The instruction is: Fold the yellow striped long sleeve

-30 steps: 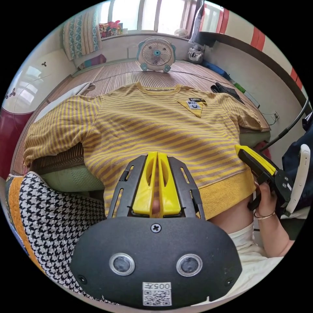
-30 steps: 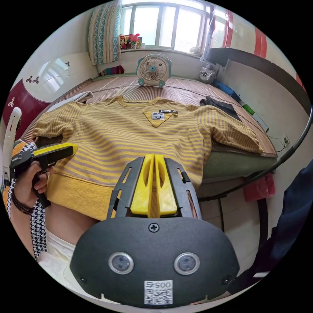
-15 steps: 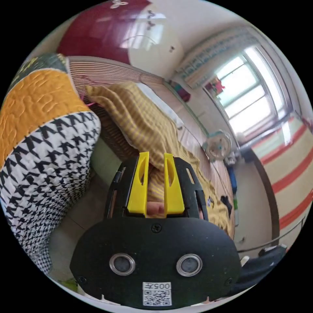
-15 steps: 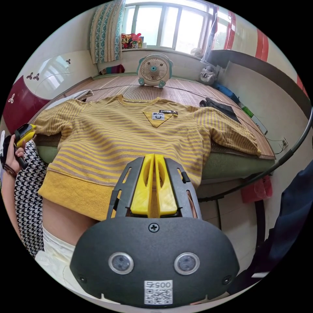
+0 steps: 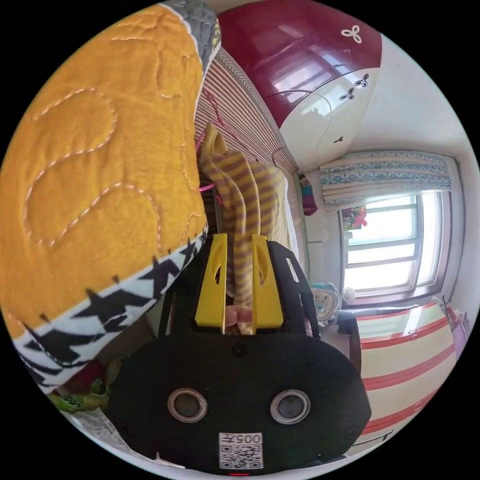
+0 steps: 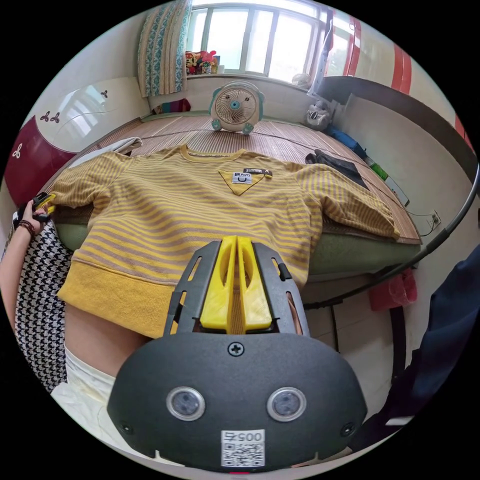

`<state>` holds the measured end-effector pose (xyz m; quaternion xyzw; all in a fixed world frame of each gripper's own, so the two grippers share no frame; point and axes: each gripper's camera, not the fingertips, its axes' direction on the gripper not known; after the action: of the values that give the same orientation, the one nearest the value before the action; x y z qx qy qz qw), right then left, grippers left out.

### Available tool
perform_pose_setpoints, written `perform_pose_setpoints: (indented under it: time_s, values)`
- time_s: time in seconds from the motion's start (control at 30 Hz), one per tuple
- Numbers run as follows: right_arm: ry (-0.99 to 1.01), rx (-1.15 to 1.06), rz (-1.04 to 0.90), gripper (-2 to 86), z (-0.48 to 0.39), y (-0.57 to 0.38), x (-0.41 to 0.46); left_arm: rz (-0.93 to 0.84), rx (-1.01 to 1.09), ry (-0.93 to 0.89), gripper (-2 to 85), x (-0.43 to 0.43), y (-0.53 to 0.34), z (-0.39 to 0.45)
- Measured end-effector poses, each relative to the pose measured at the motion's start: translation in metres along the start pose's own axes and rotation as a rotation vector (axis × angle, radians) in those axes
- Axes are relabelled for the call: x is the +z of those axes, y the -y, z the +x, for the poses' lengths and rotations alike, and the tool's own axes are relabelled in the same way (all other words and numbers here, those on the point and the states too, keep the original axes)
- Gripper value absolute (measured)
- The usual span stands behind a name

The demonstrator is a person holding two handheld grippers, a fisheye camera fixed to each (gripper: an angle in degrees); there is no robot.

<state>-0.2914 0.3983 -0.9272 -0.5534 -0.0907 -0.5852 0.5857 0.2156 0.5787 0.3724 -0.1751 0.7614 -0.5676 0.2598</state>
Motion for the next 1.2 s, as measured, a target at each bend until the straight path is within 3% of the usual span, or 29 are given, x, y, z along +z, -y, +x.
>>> perform_pose_setpoints:
  time_s: [0.17, 0.47, 0.67, 0.77, 0.87, 0.93, 1.1, 1.2]
  values:
    - [-0.012, -0.006, -0.003, -1.6, -0.003, 0.002, 0.003, 0.046, -0.006, 0.008, 2.6, 0.002, -0.007, 0.010]
    - [-0.004, -0.011, -0.004, -1.6, -0.004, 0.003, 0.007, 0.223, 0.260, 0.084, 1.0, -0.005, -0.084, 0.084]
    - [0.017, 0.003, -0.001, -1.5, 0.000, 0.002, 0.008, 0.278, 0.544, 0.241, 1.2, 0.043, -0.175, 0.174]
    - [0.015, 0.001, 0.000, -1.5, 0.000, 0.001, 0.009, 0.284, 0.761, 0.306, 1.5, 0.081, -0.246, 0.224]
    - [0.010, -0.004, 0.001, -1.5, -0.001, 0.001, 0.010, 0.219, 1.132, 0.244, 1.5, 0.124, -0.350, 0.268]
    - [0.012, -0.002, 0.002, -1.5, -0.001, 0.001, 0.010, 0.060, 1.483, 0.223, 1.7, 0.167, -0.455, 0.285]
    - [0.025, 0.007, 0.004, -1.5, 0.002, 0.000, 0.011, -0.387, 2.043, 0.352, 3.1, 0.254, -0.646, 0.235]
    - [0.033, 0.008, 0.009, -1.5, 0.005, -0.003, 0.011, -0.397, 2.206, 0.441, 2.6, 0.277, -0.704, 0.198]
